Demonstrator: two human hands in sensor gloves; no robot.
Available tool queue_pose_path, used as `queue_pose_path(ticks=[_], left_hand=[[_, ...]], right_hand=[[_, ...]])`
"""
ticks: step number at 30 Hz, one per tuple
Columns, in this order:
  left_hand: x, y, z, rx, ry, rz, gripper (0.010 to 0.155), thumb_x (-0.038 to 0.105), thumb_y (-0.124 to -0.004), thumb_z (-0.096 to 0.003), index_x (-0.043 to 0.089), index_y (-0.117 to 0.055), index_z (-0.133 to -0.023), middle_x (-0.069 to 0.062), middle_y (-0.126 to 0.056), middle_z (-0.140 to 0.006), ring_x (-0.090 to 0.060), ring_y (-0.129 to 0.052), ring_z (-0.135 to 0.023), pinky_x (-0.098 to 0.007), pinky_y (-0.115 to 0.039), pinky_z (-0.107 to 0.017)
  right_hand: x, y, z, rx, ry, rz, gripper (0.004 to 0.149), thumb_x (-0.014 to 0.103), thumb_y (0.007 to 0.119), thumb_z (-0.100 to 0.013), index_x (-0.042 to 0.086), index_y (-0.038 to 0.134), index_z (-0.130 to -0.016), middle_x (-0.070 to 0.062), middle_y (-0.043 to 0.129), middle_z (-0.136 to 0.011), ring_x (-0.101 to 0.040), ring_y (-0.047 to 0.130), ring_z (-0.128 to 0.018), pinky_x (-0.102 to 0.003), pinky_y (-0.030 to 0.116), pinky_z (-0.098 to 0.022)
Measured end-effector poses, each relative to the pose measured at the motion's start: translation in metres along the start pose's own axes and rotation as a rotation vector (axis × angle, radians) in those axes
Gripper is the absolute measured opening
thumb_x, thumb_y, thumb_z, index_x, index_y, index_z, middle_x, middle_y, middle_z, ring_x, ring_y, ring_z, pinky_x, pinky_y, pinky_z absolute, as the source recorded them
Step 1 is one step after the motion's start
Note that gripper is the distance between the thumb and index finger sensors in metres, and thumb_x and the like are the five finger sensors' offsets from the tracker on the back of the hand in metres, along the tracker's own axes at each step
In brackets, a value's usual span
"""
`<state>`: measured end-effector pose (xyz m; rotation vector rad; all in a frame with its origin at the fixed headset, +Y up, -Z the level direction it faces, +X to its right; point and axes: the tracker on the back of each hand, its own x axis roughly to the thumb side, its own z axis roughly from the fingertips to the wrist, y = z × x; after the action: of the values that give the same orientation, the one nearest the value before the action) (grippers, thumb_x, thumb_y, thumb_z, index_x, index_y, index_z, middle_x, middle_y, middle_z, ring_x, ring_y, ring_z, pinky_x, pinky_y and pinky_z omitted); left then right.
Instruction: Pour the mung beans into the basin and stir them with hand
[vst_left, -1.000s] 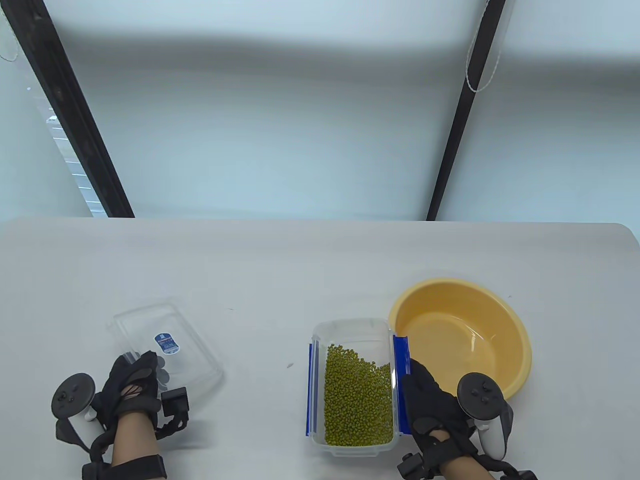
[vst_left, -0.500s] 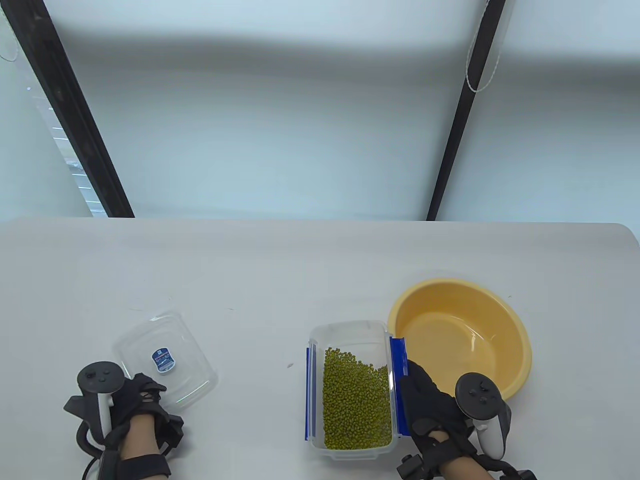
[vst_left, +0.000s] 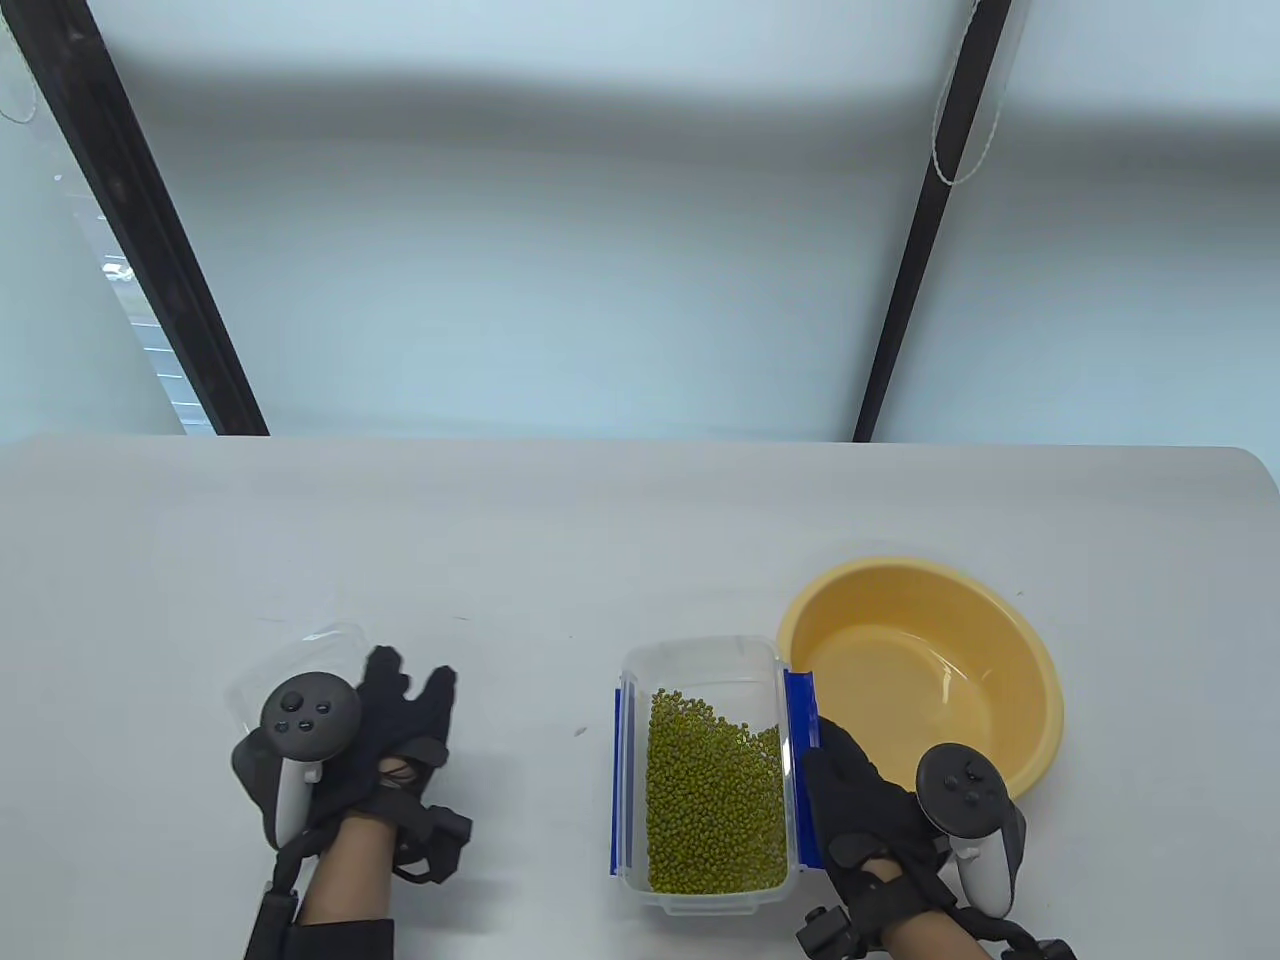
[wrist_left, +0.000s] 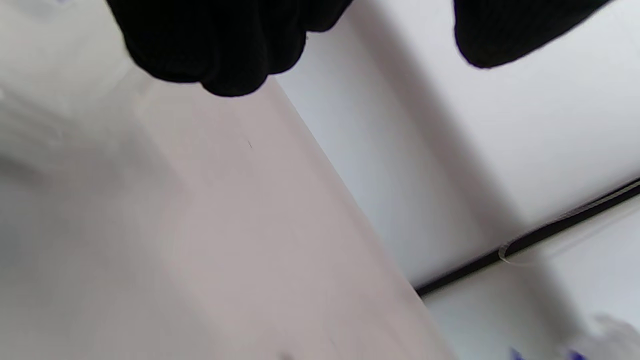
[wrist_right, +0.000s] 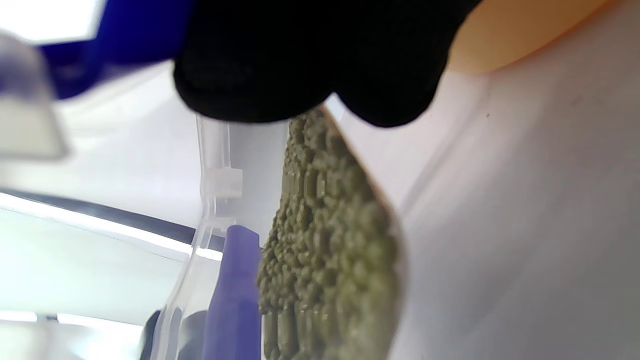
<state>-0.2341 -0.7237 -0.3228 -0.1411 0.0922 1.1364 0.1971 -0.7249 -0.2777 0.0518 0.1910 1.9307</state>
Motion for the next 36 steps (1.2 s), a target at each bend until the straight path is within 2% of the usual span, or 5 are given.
queue_pose_path(ticks=[5, 12, 21, 29, 36], left_hand=[[0.005, -0.081, 0.002, -0.57, -0.034, 0.364, 0.113, 0.082, -0.052, -0.0501, -0.001, 0.003, -0.105, -0.039, -0.029, -0.114, -0.059, -0.055, -0.102, -0.06, -0.068, -0.066], [0.009, -0.134, 0.016, -0.81, -0.053, 0.405, 0.113, 0.082, -0.052, -0.0519, 0.001, 0.009, -0.101, -0.032, -0.041, -0.114, -0.049, -0.07, -0.099, -0.055, -0.077, -0.064], [0.006, -0.122, 0.017, -0.588, -0.009, 0.433, 0.101, 0.073, -0.059, -0.0549, 0.005, -0.007, -0.108, -0.023, -0.064, -0.104, -0.038, -0.088, -0.08, -0.048, -0.083, -0.057], [-0.003, -0.057, 0.001, -0.404, -0.003, 0.387, 0.101, 0.073, -0.06, -0.0553, 0.004, -0.009, -0.108, -0.025, -0.065, -0.103, -0.04, -0.087, -0.079, -0.05, -0.082, -0.056], [-0.036, 0.014, 0.001, -0.071, 0.069, 0.47, 0.101, 0.073, -0.062, -0.0549, 0.004, -0.011, -0.109, -0.026, -0.065, -0.102, -0.042, -0.087, -0.078, -0.051, -0.081, -0.056]], right_hand=[[0.002, 0.001, 0.002, 0.023, -0.007, -0.03, 0.063, 0.046, 0.059, -0.054, 0.008, 0.045, -0.102, 0.007, 0.087, -0.055, 0.005, 0.097, -0.025, -0.018, 0.09, -0.032], [0.001, 0.005, 0.004, 0.053, 0.012, -0.052, 0.063, 0.047, 0.058, -0.054, 0.009, 0.044, -0.102, 0.008, 0.087, -0.055, 0.006, 0.096, -0.026, -0.017, 0.09, -0.032], [0.003, 0.001, -0.003, 0.017, -0.004, 0.08, 0.075, 0.057, 0.065, -0.05, 0.007, 0.048, -0.103, -0.004, 0.088, -0.069, -0.011, 0.103, -0.042, -0.032, 0.088, -0.04], [0.019, -0.083, 0.011, -0.487, -0.128, 0.272, 0.074, 0.059, 0.067, -0.048, 0.012, 0.053, -0.104, -0.01, 0.078, -0.088, -0.025, 0.097, -0.065, -0.042, 0.08, -0.054], [-0.023, -0.144, 0.01, -0.755, 0.23, 0.433, 0.08, 0.066, 0.065, -0.049, 0.021, 0.038, -0.109, -0.008, 0.046, -0.108, -0.035, 0.058, -0.1, -0.05, 0.057, -0.072]])
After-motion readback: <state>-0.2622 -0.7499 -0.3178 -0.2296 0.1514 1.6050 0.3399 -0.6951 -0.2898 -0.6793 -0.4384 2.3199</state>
